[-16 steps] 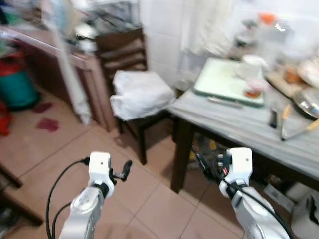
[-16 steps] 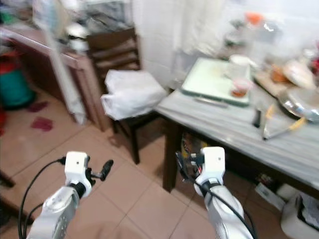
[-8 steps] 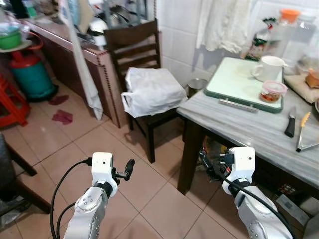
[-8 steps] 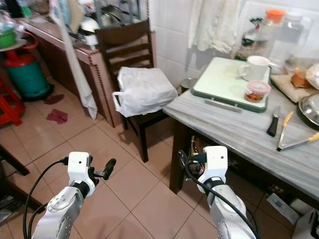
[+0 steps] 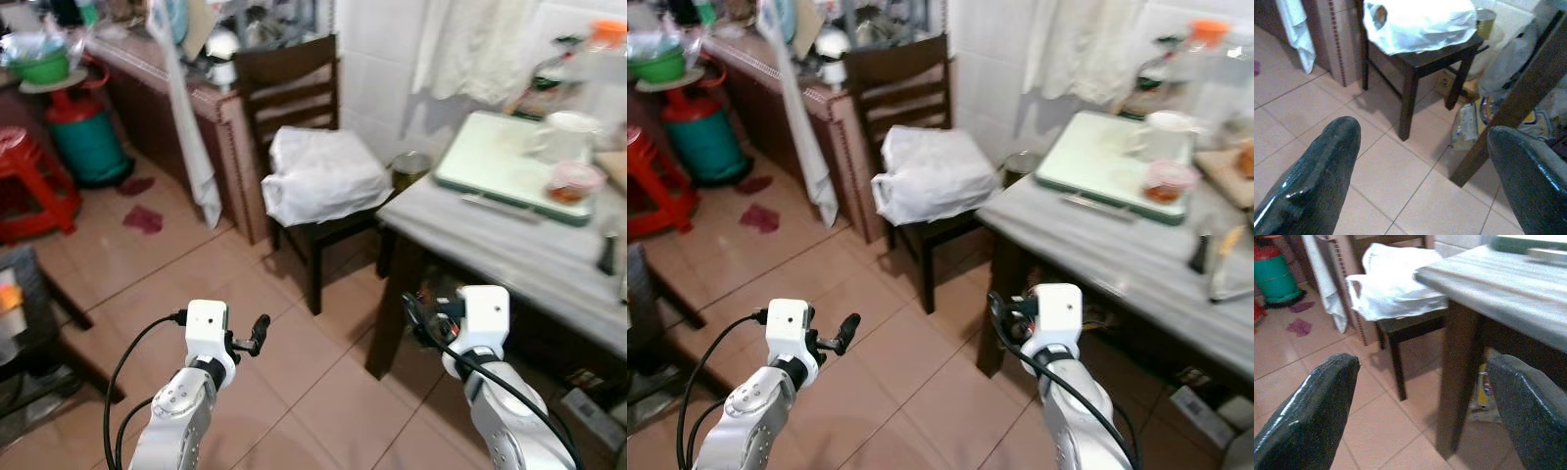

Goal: Setting the table

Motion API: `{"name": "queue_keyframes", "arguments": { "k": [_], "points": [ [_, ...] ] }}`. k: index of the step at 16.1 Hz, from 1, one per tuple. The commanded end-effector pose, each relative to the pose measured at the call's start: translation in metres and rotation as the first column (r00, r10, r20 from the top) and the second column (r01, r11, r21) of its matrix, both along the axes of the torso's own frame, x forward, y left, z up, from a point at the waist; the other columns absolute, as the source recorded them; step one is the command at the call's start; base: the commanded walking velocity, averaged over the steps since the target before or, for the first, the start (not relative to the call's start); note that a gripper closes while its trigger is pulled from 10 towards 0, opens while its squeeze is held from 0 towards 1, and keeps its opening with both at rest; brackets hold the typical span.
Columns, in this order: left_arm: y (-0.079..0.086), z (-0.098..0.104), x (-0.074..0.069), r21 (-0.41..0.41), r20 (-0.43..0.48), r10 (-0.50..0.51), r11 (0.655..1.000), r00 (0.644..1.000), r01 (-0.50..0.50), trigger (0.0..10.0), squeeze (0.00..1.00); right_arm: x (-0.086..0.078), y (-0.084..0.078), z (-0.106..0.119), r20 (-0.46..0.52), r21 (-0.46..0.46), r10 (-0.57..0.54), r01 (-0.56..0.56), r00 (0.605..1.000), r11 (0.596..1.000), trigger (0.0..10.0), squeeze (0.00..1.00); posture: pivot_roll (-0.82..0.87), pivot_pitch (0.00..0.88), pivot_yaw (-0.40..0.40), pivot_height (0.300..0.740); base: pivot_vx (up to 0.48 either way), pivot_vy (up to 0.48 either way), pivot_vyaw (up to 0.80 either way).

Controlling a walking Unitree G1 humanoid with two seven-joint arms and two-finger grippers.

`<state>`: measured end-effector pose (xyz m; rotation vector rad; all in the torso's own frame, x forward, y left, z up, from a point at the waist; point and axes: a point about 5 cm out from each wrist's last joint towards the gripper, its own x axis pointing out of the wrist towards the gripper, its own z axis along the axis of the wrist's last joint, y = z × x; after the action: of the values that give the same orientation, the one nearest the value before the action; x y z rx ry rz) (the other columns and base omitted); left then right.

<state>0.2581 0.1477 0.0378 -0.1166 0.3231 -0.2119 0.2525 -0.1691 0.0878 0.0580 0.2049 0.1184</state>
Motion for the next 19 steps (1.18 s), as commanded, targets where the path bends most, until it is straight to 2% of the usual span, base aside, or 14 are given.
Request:
{"name": "queue_keyframes", "arguments": {
  "k": [1,9,11,15,19],
  "points": [
    [0.0021,0.002,0.001,0.015,0.003,-0.008,1.0,1.0,0.008,10.0,0.0,0.0002,0.0,-0.001,-0.005,0.0,0.002,-0.002,1.0,1.0,10.0,0.0,-0.06,0.0,0.023,0.74,0.0,0.48,0.0],
    [0.002,0.0005,0.0009,0.031,-0.005,-0.017,0.999,1.0,0.018,10.0,0.0,0.0002,-0.0018,0.0015,0.017,0.007,0.0,0.0,1.0,1.0,10.0,0.0,-0.06,0.0,0.027,0.74,0.0,0.48,0.0],
    [-0.0004,0.007,0.0013,0.004,0.043,-0.04,0.999,0.998,0.04,10.0,0.0,0.0001,-0.0001,0.0007,0.008,0.02,0.005,-0.005,1.0,1.0,10.0,0.0,-0.06,0.0,0.027,0.74,0.0,0.0,-0.23],
    [-0.0043,0.0053,-0.0004,0.009,0.032,-0.068,0.998,0.997,0.068,10.0,0.0,0.0006,0.0005,-0.0001,0.006,0.02,0.006,-0.006,1.0,1.0,10.0,0.0,-0.06,0.0,0.027,0.74,0.0,0.0,-0.76],
    [-0.0046,0.0065,-0.0016,0.008,0.036,-0.084,0.996,0.996,0.083,10.0,0.0,0.0016,0.0017,-0.0011,0.004,0.025,0.007,-0.007,1.0,1.0,10.0,0.0,-0.05,0.0,0.028,0.74,0.0,0.0,0.0]
  ]
}}
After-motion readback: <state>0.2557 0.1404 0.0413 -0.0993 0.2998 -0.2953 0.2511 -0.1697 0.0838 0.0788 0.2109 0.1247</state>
